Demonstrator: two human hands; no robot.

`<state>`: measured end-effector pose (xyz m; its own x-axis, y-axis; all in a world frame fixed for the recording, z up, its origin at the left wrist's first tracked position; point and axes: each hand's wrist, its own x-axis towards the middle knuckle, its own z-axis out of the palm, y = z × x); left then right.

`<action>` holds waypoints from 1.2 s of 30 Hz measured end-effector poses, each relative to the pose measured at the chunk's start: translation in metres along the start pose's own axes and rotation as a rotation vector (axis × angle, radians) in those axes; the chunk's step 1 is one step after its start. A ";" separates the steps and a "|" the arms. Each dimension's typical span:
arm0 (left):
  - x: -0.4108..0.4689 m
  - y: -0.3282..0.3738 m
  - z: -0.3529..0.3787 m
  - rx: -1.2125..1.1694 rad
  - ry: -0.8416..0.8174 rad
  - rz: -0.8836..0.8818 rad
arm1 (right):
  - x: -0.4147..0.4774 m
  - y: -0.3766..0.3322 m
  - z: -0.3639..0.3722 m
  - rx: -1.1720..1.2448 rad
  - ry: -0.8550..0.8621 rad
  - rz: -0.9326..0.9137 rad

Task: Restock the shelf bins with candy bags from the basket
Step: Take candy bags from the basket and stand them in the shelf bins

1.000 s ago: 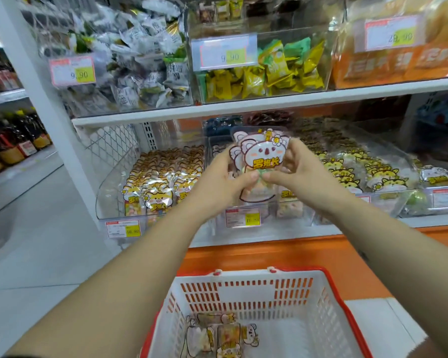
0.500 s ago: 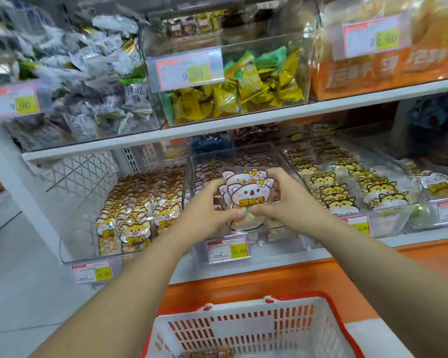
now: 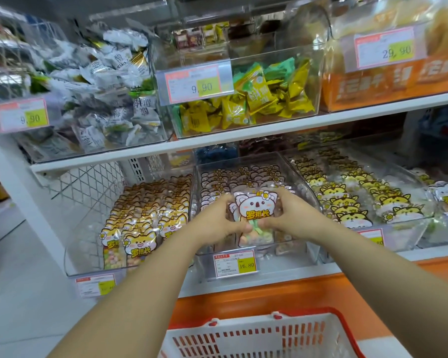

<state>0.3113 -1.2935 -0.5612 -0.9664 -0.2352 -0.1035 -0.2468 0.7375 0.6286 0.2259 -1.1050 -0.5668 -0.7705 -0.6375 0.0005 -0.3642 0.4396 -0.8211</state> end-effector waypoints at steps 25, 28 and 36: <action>-0.008 -0.012 0.007 -0.337 -0.158 -0.241 | -0.003 -0.009 0.013 -0.227 -0.174 -0.039; -0.003 -0.013 0.010 -0.321 -0.155 -0.271 | -0.004 -0.003 0.023 -0.256 -0.102 -0.071; -0.012 -0.006 0.013 -0.177 -0.121 -0.202 | -0.005 0.000 0.015 -0.217 -0.074 -0.003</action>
<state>0.3238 -1.2867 -0.5738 -0.9030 -0.2811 -0.3248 -0.4292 0.5587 0.7097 0.2375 -1.1117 -0.5754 -0.7319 -0.6799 -0.0456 -0.4766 0.5585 -0.6790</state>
